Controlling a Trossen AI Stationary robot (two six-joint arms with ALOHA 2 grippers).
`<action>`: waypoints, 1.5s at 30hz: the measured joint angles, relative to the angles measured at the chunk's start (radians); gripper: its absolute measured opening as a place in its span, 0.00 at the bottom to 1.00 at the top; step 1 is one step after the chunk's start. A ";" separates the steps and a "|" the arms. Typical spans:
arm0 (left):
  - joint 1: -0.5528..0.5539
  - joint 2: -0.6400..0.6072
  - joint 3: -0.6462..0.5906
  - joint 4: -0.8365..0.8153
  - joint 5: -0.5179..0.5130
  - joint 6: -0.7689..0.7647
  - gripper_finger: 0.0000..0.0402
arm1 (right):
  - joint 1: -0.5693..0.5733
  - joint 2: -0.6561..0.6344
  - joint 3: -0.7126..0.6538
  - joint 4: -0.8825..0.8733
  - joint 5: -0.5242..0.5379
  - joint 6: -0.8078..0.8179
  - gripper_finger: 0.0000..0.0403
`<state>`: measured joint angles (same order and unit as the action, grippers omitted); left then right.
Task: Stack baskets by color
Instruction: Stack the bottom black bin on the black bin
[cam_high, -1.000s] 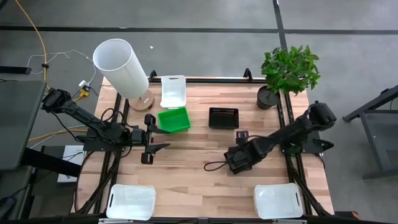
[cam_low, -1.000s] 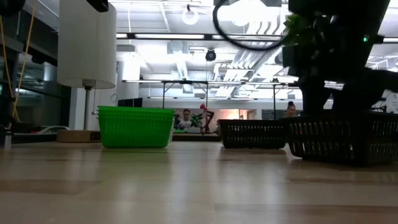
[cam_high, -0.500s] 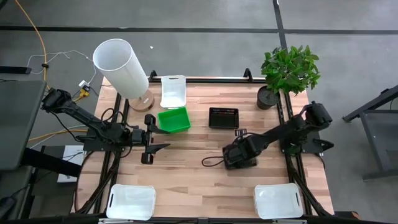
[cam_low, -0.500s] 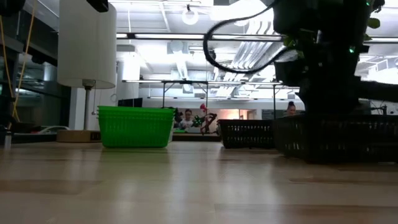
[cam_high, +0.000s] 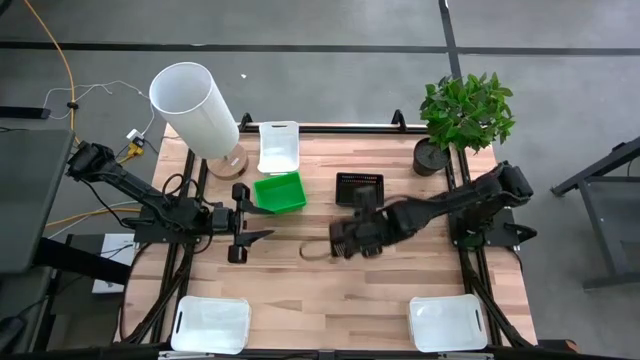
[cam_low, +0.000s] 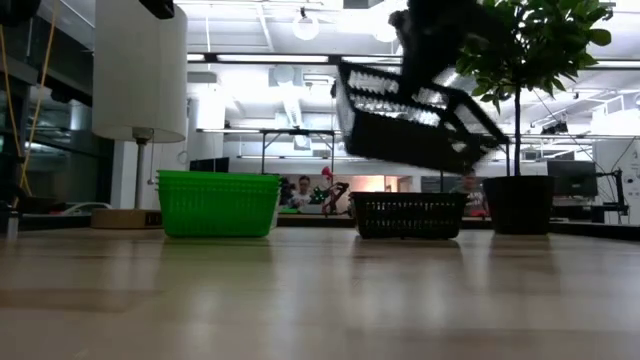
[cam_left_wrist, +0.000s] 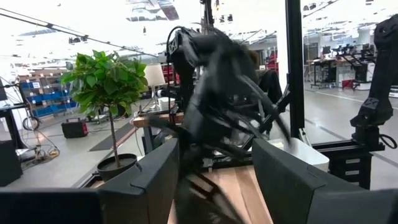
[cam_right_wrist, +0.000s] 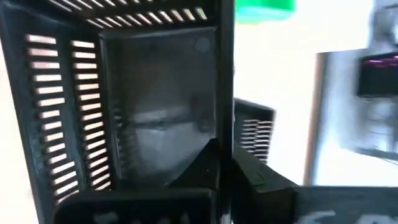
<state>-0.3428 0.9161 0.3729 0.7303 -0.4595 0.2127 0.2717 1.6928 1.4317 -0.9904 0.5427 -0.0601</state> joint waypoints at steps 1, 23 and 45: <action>0.000 0.000 0.000 0.000 0.000 0.000 0.47 | -0.021 0.000 0.027 -0.013 0.019 -0.019 0.00; 0.000 0.000 0.000 0.000 0.000 0.000 0.47 | -0.482 0.029 0.059 -0.056 -0.286 -0.237 0.00; 0.000 0.000 0.000 0.000 0.001 0.000 0.47 | -0.507 0.106 0.059 -0.055 -0.334 -0.219 0.06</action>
<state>-0.3428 0.9161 0.3729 0.7307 -0.4583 0.2127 -0.2356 1.7992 1.4902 -1.0450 0.2085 -0.2794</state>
